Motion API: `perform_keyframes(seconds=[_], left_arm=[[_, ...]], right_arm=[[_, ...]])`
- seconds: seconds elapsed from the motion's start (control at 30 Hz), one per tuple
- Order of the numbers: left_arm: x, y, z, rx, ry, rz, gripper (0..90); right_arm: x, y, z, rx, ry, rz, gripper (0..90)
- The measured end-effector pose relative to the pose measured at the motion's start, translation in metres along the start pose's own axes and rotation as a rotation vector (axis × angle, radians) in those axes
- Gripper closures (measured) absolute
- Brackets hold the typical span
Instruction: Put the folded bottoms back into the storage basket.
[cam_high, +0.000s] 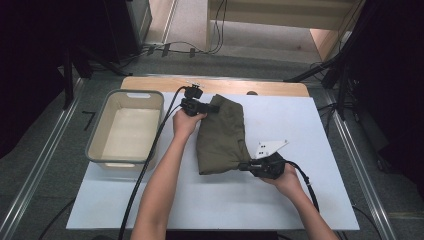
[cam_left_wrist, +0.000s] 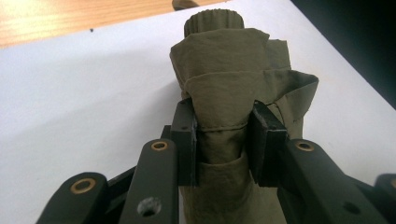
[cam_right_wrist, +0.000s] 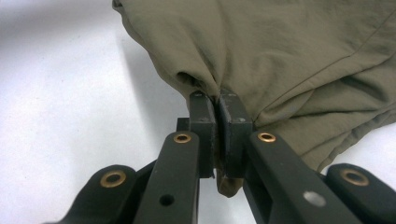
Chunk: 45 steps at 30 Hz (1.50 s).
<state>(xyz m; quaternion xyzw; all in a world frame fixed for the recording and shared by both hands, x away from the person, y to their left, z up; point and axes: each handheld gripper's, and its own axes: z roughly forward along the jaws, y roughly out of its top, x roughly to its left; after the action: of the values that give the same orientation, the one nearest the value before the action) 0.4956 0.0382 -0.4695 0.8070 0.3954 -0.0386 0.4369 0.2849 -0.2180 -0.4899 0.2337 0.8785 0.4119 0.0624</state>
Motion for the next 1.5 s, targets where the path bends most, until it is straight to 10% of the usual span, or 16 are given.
perform_keyframes(seconds=[1.5], left_arm=[[-0.030,0.024,-0.028,-0.078,-0.033,0.086,69.5]], right_arm=[[0.015,0.021,-0.028,-0.062,-0.048,-0.074,83.8]])
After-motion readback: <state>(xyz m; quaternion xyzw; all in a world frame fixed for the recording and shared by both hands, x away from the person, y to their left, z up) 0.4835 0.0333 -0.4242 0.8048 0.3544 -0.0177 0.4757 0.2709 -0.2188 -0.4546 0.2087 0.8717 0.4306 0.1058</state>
